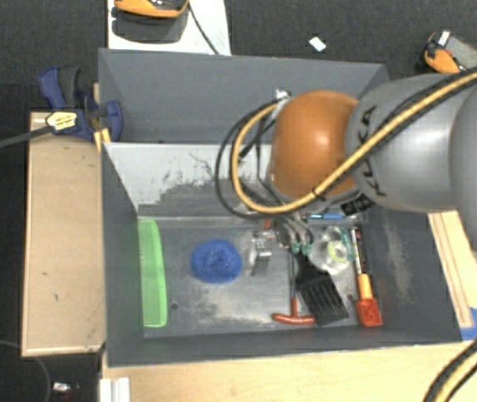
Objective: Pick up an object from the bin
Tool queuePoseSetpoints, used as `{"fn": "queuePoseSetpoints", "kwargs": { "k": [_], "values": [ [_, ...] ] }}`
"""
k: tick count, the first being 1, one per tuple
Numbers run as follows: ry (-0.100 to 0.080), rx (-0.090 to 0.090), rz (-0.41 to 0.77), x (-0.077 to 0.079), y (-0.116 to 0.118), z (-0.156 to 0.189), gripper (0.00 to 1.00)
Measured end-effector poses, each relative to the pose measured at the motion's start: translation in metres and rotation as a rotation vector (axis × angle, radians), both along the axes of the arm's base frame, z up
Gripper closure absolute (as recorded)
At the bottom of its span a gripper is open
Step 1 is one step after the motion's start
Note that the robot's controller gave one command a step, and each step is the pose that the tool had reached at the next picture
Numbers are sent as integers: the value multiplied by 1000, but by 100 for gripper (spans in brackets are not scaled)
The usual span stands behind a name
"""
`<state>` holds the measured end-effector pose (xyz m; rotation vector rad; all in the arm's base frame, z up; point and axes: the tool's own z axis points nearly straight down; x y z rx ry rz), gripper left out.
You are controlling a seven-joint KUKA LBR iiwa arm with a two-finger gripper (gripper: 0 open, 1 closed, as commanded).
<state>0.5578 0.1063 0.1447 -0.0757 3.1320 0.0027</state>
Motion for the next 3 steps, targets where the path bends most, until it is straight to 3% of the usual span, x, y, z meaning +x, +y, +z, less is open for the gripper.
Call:
{"fn": "queuePoseSetpoints", "kwargs": {
  "k": [1, 2, 3],
  "values": [
    [-7, 3, -220, -1, 36, 16, 0],
    [7, 0, -84, 14, 45, -35, 0],
    [-10, 7, -217, 6, 40, -71, 0]
  ]
}}
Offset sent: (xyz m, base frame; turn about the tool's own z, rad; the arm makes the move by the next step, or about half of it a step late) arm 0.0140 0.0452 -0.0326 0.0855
